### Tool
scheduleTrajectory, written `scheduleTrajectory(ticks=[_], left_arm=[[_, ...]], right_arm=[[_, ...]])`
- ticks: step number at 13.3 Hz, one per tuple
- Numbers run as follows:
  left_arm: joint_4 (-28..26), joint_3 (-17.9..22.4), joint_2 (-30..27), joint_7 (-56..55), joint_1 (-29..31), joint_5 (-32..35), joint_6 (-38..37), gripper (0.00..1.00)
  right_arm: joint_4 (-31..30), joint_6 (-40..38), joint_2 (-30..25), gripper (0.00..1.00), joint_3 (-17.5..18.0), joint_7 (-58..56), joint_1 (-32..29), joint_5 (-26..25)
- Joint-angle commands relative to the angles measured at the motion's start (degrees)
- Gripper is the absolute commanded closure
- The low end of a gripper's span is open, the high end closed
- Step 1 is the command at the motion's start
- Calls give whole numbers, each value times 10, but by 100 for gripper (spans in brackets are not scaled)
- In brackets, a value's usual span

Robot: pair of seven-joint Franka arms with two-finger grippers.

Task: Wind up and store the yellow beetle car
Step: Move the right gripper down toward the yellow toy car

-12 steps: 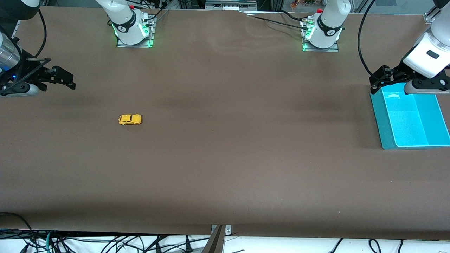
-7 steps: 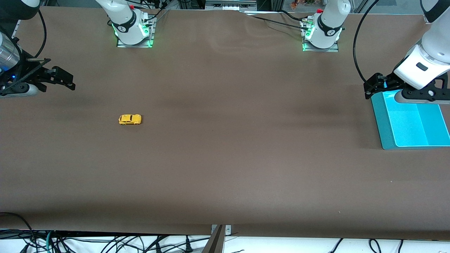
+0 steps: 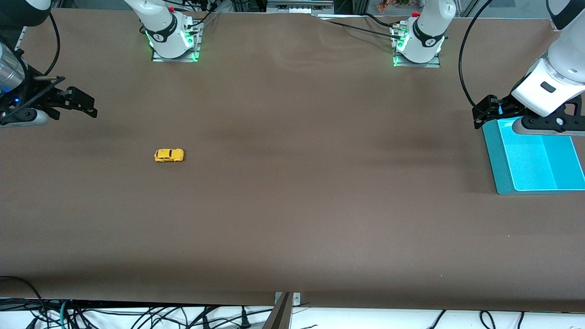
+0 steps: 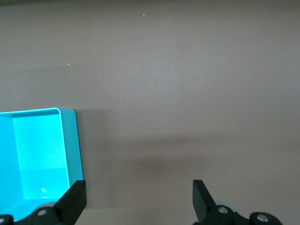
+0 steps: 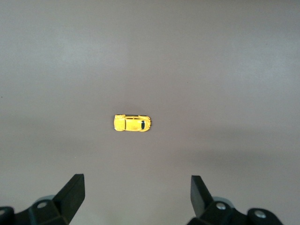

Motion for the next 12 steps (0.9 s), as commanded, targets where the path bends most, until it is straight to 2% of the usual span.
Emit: scheduleTrajectory(ticks=[1, 3, 6, 8, 9, 12], left_arm=[[19, 1, 8, 7, -2, -11, -15, 0], [19, 0, 9, 7, -2, -11, -15, 0], [20, 0, 9, 7, -4, -10, -15, 0], [20, 0, 9, 6, -2, -10, -15, 0], [20, 0, 9, 6, -3, -10, -15, 0], [20, 0, 9, 11, -3, -10, -15, 0]], right_arm=[[4, 2, 1, 0, -6, 1, 0, 0], [4, -3, 18, 0, 0, -14, 9, -8], [-1, -22, 56, 0, 12, -189, 15, 0], [-5, -14, 81, 0, 15, -254, 30, -3], [-21, -4, 84, 0, 20, -276, 34, -6], [-96, 108, 86, 0, 41, -394, 36, -10]])
